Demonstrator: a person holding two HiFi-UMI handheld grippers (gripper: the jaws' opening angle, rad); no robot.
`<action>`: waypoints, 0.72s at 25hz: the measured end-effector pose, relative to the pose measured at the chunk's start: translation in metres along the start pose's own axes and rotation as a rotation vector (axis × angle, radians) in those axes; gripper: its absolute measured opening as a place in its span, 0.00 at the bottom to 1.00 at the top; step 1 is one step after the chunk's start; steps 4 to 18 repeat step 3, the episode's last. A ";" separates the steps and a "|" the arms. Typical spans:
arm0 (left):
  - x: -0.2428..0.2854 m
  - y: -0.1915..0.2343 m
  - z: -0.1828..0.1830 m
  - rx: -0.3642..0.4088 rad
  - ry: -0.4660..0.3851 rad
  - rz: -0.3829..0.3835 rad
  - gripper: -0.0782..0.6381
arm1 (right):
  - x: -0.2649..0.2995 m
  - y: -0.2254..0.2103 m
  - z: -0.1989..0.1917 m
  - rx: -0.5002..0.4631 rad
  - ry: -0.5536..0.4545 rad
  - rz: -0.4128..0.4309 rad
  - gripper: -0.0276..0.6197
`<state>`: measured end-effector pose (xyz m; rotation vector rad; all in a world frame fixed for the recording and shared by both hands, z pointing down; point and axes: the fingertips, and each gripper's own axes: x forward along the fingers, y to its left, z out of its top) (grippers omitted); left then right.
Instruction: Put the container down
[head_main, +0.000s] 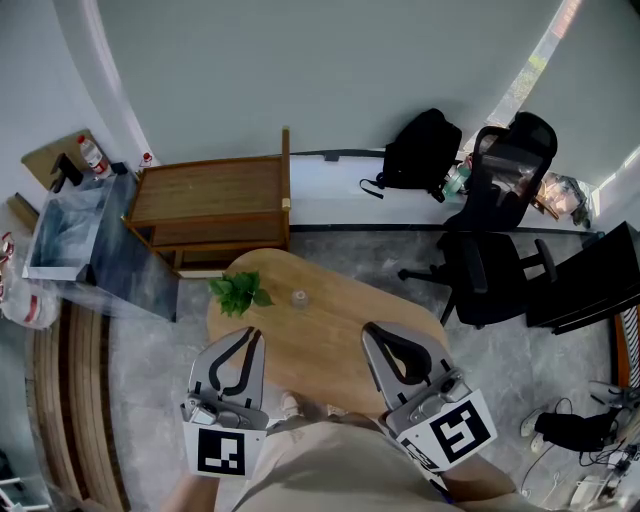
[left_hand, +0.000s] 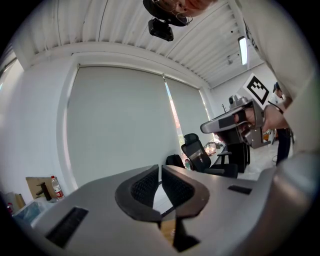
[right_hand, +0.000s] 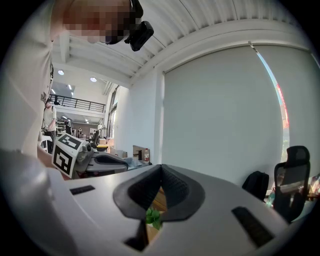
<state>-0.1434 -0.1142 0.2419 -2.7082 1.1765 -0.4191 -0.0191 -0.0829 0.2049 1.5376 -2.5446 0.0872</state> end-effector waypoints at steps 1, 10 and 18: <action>0.000 0.000 0.001 0.004 -0.001 -0.002 0.14 | -0.001 0.000 0.000 -0.001 0.000 0.000 0.04; -0.001 -0.001 0.003 0.011 -0.004 -0.005 0.14 | -0.002 0.001 0.001 -0.003 0.000 0.000 0.04; -0.001 -0.001 0.003 0.011 -0.004 -0.005 0.14 | -0.002 0.001 0.001 -0.003 0.000 0.000 0.04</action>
